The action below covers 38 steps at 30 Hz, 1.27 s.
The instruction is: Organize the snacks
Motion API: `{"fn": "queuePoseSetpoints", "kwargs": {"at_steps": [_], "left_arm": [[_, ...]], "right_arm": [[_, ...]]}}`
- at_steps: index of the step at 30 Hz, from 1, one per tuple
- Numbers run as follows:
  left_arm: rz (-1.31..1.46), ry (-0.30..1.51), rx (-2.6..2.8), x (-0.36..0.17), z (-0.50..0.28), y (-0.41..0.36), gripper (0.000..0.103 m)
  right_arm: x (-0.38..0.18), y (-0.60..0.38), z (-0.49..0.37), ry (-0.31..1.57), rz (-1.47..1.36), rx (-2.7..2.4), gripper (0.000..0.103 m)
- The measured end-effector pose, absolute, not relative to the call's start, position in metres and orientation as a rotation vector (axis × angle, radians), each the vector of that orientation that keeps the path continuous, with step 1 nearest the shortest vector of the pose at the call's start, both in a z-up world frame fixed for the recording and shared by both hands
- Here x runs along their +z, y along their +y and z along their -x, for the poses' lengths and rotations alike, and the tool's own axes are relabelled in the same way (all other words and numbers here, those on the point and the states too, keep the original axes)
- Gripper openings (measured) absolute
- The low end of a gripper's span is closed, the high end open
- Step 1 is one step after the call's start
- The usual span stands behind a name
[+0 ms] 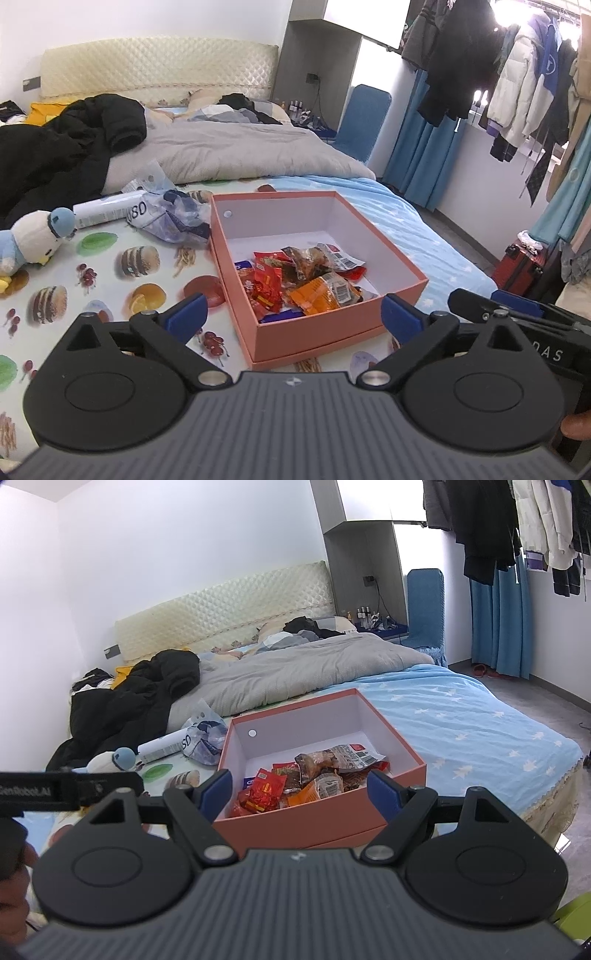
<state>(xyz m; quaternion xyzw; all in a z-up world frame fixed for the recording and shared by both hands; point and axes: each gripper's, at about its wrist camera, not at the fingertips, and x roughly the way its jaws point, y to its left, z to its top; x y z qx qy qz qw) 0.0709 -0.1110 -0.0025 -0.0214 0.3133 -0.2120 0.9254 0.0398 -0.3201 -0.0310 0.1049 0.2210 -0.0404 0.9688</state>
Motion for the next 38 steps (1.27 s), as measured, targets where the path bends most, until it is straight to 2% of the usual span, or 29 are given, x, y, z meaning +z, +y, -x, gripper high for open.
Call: {"fn": "queuePoseSetpoints", "kwargs": {"at_steps": [38], "left_arm": [[0.032, 0.648, -0.402, -0.0015, -0.0693, -0.1094, 0.101]], "right_arm": [[-0.0320, -0.3210, -0.0388, 0.439, -0.206, -0.089, 0.082]]}}
